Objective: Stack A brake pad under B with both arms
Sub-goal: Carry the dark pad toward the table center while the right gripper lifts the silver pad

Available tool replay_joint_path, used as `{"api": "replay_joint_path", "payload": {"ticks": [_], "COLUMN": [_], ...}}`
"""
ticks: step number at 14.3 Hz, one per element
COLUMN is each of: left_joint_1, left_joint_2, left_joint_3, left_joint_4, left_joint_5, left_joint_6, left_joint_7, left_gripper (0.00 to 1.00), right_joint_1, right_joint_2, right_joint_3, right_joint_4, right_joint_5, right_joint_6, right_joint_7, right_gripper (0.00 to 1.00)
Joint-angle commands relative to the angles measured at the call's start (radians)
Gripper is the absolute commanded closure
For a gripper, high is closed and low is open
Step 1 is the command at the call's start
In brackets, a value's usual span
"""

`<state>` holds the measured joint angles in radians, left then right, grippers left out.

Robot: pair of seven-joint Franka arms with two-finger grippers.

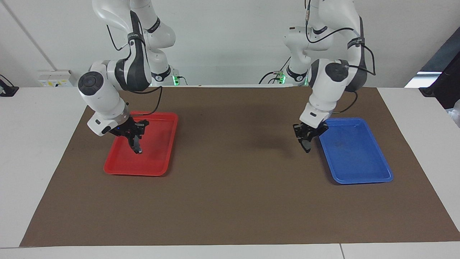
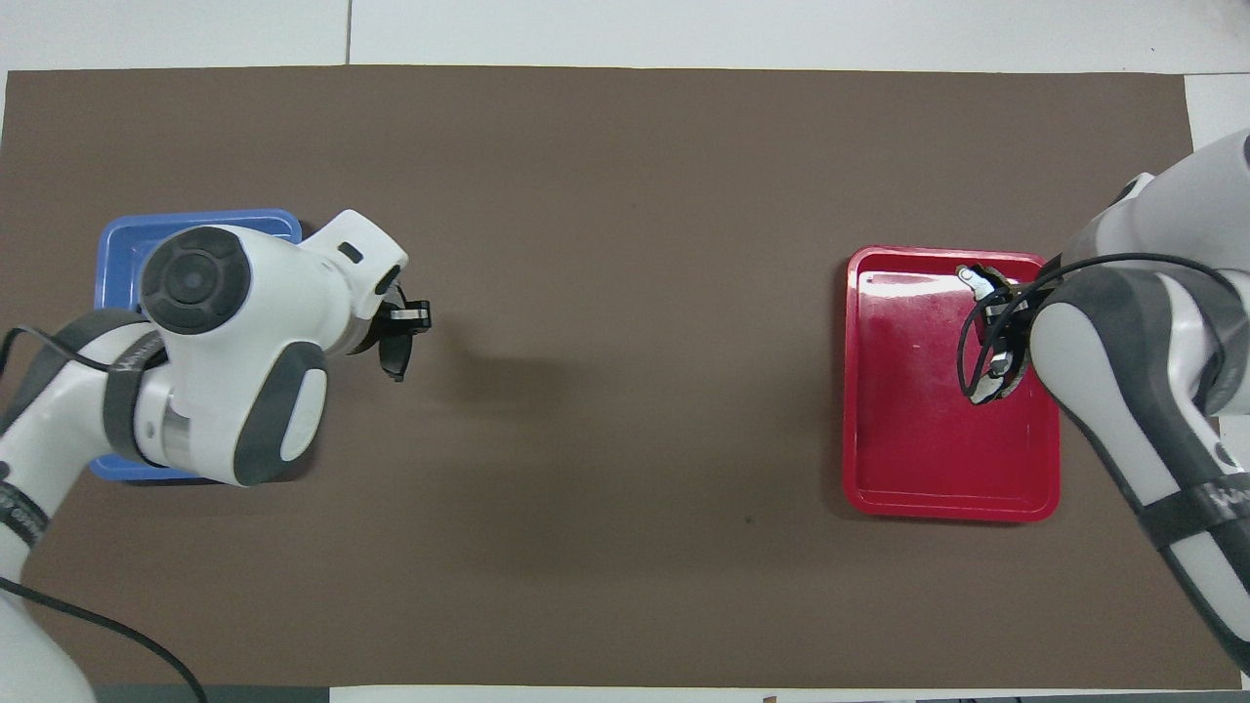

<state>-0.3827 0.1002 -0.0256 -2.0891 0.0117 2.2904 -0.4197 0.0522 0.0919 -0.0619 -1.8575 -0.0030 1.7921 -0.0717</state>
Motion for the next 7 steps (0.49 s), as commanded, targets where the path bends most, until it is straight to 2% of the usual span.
{"api": "replay_joint_path", "payload": {"ticks": [1, 5, 7], "left_joint_1": [-0.117, -0.235, -0.234], "left_joint_2": [0.111, 0.252, 0.268], "left_joint_3": [0.019, 0.023, 0.023], "left_joint_4": [0.081, 0.168, 0.166], "left_joint_5": [-0.001, -0.001, 0.004], "left_joint_6": [0.059, 0.113, 0.126], "left_joint_7": [-0.126, -0.226, -0.226], "left_gripper": [0.99, 0.98, 0.93], "right_joint_1": [-0.015, -0.002, -0.002], "right_joint_2": [0.003, -0.055, -0.057], "right_joint_3": [0.005, 0.011, 0.024], "right_joint_4": [0.183, 0.222, 0.219], "right_joint_5": [0.015, 0.017, 0.032], "right_joint_6": [-0.204, -0.292, -0.287], "right_joint_7": [-0.034, -0.034, -0.034], "right_gripper": [0.99, 0.99, 0.99]}}
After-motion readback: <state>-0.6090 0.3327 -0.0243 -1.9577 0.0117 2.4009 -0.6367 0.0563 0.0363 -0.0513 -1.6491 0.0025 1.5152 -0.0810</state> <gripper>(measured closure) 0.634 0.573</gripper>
